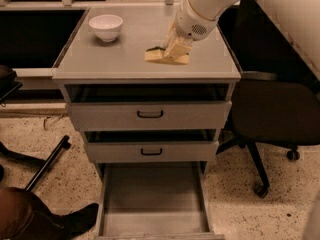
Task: Place sponge into bottom drawer
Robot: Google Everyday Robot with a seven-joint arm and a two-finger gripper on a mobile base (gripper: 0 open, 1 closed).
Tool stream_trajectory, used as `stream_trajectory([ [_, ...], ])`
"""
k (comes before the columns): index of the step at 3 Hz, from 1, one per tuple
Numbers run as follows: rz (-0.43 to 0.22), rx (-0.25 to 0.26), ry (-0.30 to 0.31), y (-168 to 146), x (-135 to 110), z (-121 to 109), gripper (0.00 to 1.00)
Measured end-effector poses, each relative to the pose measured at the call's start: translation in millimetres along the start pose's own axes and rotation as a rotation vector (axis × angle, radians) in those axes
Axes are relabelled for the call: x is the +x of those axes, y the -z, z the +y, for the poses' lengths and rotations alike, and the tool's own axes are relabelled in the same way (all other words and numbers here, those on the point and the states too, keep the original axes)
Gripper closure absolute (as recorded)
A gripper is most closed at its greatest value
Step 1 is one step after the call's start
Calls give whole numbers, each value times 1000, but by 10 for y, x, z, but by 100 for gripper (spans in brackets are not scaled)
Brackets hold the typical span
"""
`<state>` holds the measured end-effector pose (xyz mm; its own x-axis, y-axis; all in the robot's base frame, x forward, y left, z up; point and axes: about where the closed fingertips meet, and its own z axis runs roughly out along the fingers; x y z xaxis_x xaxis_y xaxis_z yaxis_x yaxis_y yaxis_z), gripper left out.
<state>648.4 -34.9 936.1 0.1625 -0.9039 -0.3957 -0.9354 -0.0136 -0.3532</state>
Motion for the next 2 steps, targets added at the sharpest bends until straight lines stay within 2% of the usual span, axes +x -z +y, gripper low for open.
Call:
stream_trajectory([
  [1, -21, -77, -58, 18, -107, 586, 100],
  [2, -48, -135, -144, -85, -73, 1120, 100],
])
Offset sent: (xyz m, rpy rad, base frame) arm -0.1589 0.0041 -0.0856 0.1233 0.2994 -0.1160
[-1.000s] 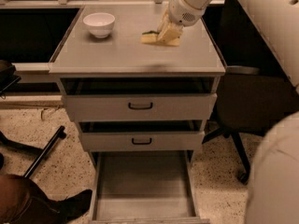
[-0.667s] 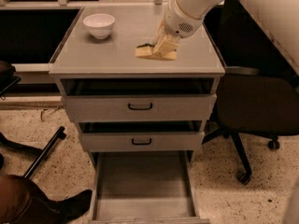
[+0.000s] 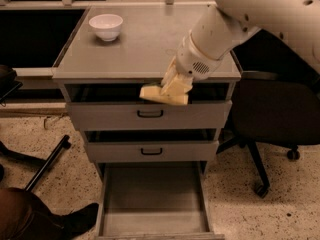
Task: Place sponge into bottom drawer
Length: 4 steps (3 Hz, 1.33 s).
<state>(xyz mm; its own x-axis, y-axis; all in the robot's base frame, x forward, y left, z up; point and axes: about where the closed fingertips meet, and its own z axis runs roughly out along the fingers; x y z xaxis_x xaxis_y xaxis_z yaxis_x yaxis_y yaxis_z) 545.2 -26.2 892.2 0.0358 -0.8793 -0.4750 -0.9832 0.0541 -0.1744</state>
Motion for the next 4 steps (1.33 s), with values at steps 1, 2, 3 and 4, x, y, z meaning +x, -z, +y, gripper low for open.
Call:
stream_trajectory([
  [1, -13, -43, -69, -159, 151, 355, 100],
  [2, -13, -43, -69, -159, 151, 355, 100],
  [3, -36, -47, -45, -440, 300, 449, 100],
  [4, -99, -93, -30, -1238, 721, 701, 100],
])
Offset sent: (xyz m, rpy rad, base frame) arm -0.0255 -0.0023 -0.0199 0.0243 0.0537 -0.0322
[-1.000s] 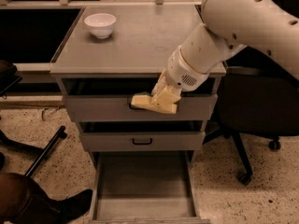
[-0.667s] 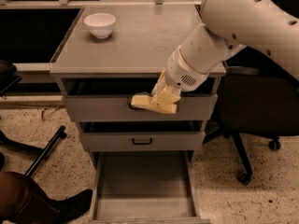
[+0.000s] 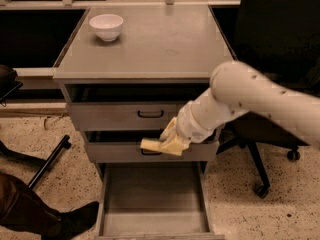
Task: Place sponge into bottom drawer
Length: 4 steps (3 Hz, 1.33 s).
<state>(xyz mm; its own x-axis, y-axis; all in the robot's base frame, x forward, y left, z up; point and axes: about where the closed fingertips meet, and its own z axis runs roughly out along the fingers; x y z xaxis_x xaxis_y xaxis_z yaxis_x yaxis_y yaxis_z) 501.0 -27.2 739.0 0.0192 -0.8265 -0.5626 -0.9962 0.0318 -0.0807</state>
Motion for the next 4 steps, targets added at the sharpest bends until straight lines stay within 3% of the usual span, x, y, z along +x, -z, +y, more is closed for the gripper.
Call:
stream_trajectory([
  [1, -50, -31, 34, -738, 428, -67, 100],
  [3, -76, -64, 34, -985, 520, -30, 100],
  [4, -136, -9, 66, -1317, 734, -219, 100],
])
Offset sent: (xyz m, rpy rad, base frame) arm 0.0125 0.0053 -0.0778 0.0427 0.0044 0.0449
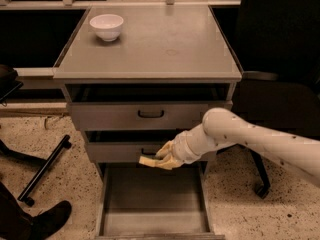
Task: Place sponge into bottom drawer
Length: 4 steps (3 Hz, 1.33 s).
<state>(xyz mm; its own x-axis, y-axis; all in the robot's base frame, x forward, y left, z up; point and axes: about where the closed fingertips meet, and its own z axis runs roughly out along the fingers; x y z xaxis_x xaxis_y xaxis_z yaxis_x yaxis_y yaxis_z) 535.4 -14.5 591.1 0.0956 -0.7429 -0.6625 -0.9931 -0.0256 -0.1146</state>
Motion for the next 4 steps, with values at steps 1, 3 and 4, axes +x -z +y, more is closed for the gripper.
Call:
stream_trajectory([
  [1, -23, 66, 23, -737, 601, -154, 100],
  [3, -57, 175, -38, -1616, 1185, -89, 100],
  [4, -58, 175, -38, -1616, 1185, -89, 100],
])
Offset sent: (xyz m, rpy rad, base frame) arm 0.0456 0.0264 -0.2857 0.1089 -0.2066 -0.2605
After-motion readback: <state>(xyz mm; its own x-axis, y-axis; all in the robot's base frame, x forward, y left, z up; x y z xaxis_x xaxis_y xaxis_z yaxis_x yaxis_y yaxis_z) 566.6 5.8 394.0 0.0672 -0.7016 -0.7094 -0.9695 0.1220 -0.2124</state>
